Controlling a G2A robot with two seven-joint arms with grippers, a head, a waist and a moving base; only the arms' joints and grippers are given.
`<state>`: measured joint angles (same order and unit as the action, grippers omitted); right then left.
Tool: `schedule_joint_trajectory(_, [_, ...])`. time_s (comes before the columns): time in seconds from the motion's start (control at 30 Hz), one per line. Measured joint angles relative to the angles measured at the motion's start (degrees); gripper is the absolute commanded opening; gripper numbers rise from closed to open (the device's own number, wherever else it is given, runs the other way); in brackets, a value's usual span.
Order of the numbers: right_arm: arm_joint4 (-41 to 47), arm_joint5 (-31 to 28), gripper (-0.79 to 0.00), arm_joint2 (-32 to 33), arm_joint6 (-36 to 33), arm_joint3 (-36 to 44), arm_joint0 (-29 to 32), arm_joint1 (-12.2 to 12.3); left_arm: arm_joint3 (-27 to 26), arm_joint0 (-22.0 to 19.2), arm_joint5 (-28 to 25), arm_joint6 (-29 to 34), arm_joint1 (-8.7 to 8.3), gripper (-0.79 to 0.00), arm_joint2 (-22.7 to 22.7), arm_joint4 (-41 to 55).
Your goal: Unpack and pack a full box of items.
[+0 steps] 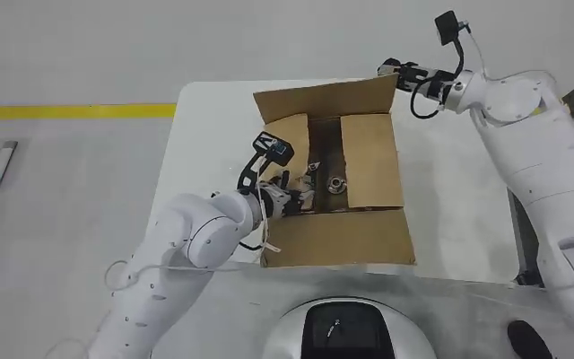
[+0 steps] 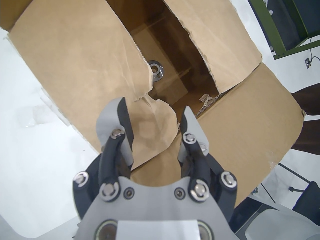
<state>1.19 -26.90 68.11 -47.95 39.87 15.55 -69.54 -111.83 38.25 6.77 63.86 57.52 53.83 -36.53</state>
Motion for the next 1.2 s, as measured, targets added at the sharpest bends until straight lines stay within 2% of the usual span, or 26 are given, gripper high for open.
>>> schedule_joint_trajectory(0.27, [-4.13, -5.21, -0.785, 1.7, -3.25, 7.48, 3.43, 1.95, -2.17, 1.93, 0.15, 3.18, -1.26, 0.0, 8.19, 2.78])
schedule_joint_trajectory(0.47, [-7.61, -6.98, -0.785, 2.41, -5.75, 16.67, 7.71, 3.29, -4.98, 6.7, 1.02, 5.97, -2.78, 0.0, 16.56, 3.02])
schedule_joint_trajectory(0.63, [-13.76, -6.58, -0.785, 2.41, -5.71, 26.54, 12.74, 4.34, -7.98, 10.71, 3.04, 7.01, -3.59, 0.0, 22.61, 5.22])
schedule_joint_trajectory(0.8, [-18.77, -4.86, -0.785, 2.86, -2.68, 34.08, 17.24, 5.11, -8.33, 11.27, 3.06, 7.09, -3.68, 0.0, 23.22, 5.45])
schedule_joint_trajectory(1.03, [-31.4, -4.16, -0.785, 1.96, 2.16, 43.3, 24.22, 5.89, -8.32, 11.26, 3.06, 7.08, -3.67, 0.0, 23.21, 5.44])
schedule_joint_trajectory(1.2, [-37.66, 0.34, -0.785, 1.75, 8.24, 48.51, 29.27, 6.05, -8.32, 11.26, 3.06, 7.08, -3.67, 0.0, 23.21, 5.45])
